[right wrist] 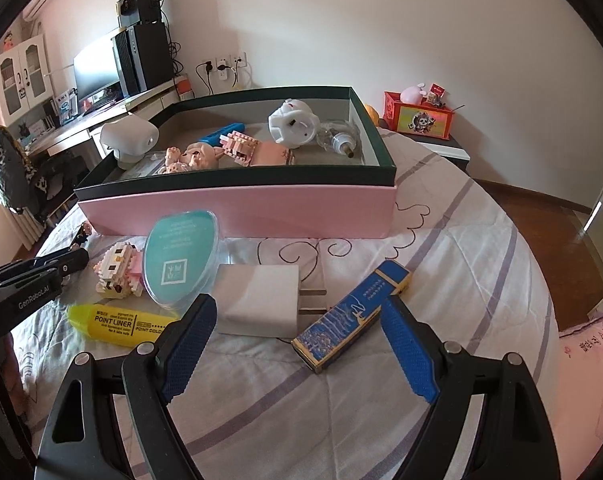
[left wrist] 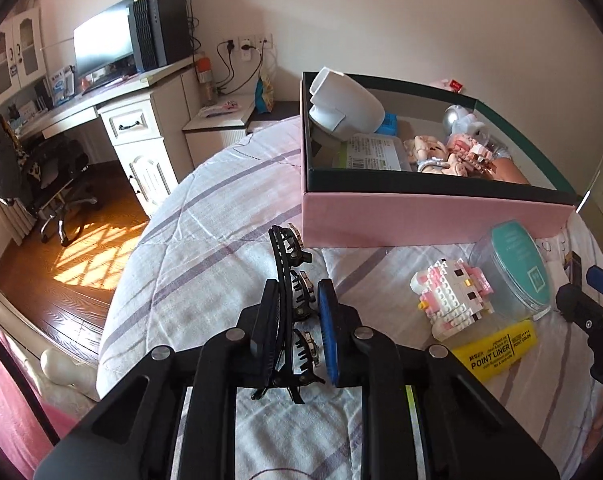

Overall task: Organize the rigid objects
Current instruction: 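Grasp the teal-lidded clear container with the right tool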

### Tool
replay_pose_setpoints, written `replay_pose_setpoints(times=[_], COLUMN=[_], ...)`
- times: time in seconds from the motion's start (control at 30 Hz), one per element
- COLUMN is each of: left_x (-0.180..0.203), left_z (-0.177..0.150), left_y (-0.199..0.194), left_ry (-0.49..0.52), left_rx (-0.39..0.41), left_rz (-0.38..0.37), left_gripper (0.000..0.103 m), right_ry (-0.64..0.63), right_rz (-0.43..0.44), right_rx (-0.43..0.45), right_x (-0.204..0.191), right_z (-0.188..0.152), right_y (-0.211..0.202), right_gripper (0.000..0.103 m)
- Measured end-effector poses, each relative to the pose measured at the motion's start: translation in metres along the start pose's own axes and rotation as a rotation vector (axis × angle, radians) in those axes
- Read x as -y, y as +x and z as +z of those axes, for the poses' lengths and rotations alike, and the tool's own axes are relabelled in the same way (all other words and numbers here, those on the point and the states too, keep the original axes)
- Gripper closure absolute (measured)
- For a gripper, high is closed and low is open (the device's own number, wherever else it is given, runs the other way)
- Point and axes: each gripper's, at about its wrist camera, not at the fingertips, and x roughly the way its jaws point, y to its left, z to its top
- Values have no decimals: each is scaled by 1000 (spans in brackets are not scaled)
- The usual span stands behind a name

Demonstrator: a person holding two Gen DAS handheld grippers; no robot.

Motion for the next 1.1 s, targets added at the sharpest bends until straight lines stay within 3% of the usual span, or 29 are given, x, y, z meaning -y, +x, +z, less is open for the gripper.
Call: replay_pose_setpoints(times=[0.17, 0.33, 0.47, 0.57, 0.6, 0.7, 0.9, 1.1], left_x=[0, 5, 7, 9, 11, 14, 25, 44], left_z=[-8, -13, -11, -10, -10, -10, -6, -7], left_y=[-19, -23, -19, -16, -15, -23, -59, -115], left_ry=[10, 28, 25, 26, 25, 23, 26, 28], left_rx=[21, 19, 14, 8, 6, 20, 101, 220], left_rz=[-17, -26, -28, -30, -30, -43, -64, -79], left_gripper=[84, 84, 84, 84, 84, 84, 84, 84], right_ry=[-30, -76, -95, -115, -126, -135, -96, -86], right_rz=[46, 92, 92, 88, 91, 110, 143, 125], right_rx=[25, -6, -26, -48, -48, -47, 36, 205], right_x=[-21, -47, -57, -62, -64, -66, -58, -56], right_z=[8, 17, 24, 27, 27, 27, 22, 17], right_y=[-4, 12, 26, 36, 37, 36, -2, -72], right_gripper=[18, 18, 35, 39, 46, 46, 46, 45])
